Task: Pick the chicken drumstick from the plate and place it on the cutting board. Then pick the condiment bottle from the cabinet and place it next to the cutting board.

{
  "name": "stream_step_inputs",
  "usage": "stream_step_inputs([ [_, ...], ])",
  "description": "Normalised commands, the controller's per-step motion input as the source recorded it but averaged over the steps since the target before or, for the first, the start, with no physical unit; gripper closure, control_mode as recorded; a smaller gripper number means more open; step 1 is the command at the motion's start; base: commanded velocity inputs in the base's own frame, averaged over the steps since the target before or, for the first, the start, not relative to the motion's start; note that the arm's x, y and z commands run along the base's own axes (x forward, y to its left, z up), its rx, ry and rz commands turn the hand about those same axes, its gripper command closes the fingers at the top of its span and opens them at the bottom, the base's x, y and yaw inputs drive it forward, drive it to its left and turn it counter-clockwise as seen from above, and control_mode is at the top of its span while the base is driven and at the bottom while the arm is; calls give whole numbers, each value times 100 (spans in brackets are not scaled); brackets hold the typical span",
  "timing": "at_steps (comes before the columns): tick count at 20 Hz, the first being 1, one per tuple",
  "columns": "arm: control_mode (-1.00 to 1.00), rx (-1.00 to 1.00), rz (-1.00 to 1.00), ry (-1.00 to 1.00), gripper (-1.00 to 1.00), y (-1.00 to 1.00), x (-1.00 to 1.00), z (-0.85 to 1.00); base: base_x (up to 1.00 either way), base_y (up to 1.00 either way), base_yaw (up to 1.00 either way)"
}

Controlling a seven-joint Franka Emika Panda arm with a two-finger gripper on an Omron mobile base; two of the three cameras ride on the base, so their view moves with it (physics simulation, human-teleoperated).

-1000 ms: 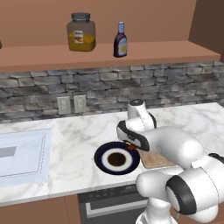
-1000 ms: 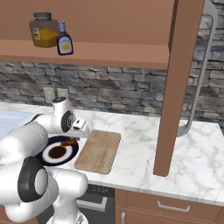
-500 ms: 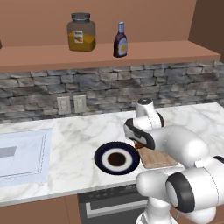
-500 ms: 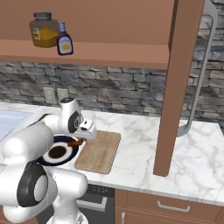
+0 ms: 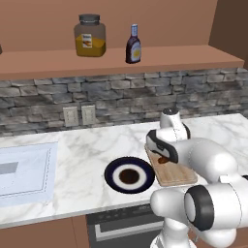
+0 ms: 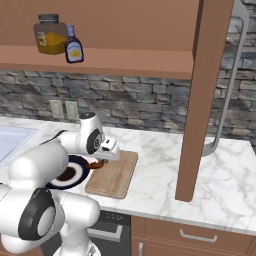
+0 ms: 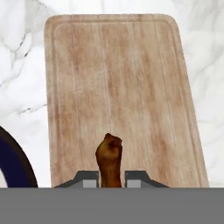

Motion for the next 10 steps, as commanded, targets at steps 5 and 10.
stream_step_inputs([
  [5, -100, 0, 0, 0, 100, -29, 0, 0, 0, 0, 0],
  [10, -100, 0, 0, 0, 100, -15, 0, -5, 0, 0, 0],
])
